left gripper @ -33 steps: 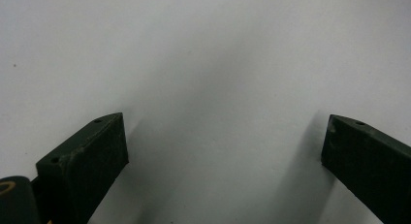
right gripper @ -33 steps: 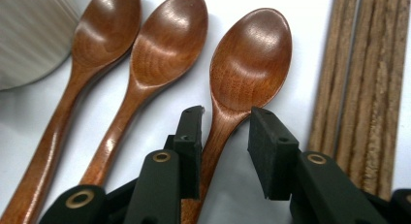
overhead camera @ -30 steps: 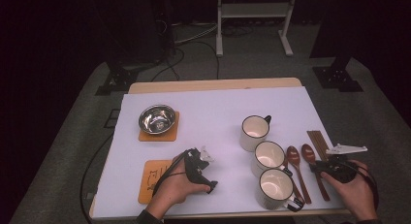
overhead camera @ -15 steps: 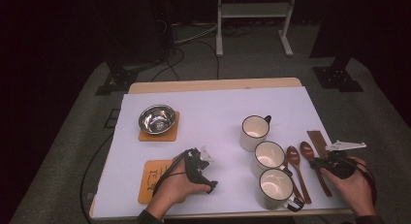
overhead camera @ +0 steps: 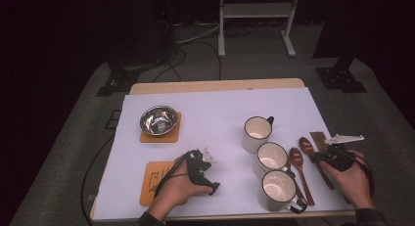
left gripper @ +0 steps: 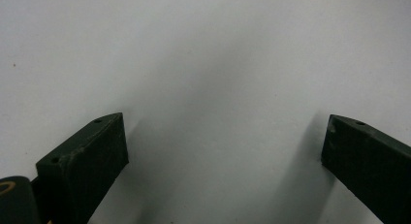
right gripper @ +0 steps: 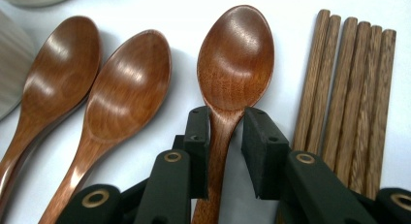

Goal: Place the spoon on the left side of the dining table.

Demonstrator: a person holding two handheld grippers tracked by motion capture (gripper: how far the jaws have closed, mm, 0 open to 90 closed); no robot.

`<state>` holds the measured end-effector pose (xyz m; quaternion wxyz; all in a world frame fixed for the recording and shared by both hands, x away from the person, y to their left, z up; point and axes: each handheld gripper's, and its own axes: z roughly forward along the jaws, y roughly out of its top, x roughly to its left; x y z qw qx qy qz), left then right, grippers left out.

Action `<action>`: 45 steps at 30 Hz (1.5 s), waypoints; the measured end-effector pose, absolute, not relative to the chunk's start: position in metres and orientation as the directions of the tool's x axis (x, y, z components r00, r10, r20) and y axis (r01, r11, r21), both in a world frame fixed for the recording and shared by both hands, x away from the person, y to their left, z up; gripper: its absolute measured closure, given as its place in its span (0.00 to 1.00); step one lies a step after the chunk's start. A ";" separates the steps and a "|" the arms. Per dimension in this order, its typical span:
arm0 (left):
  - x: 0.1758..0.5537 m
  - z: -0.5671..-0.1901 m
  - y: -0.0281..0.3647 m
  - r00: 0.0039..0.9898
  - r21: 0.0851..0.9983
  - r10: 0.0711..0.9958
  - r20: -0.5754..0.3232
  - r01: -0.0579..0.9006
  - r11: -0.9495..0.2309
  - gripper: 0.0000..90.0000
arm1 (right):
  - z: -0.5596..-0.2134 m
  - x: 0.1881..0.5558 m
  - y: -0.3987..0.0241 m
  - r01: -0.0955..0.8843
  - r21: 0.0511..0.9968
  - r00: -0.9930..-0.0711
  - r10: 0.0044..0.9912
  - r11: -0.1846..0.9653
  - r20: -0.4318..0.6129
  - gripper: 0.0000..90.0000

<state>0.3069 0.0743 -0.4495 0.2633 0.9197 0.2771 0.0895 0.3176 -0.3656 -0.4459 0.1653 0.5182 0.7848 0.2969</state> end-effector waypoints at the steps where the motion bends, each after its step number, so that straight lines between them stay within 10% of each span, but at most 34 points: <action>1: 0.307 -0.450 0.074 0.830 0.534 0.557 0.018 0.463 -0.708 0.01 | -0.446 0.320 -0.365 0.716 0.637 -0.407 0.912 0.285 0.049 0.79; 45: 0.307 -0.449 0.074 0.832 0.527 0.554 0.018 0.463 -0.713 0.01 | -0.436 0.397 -0.344 0.725 0.609 -0.422 0.906 0.322 0.024 0.73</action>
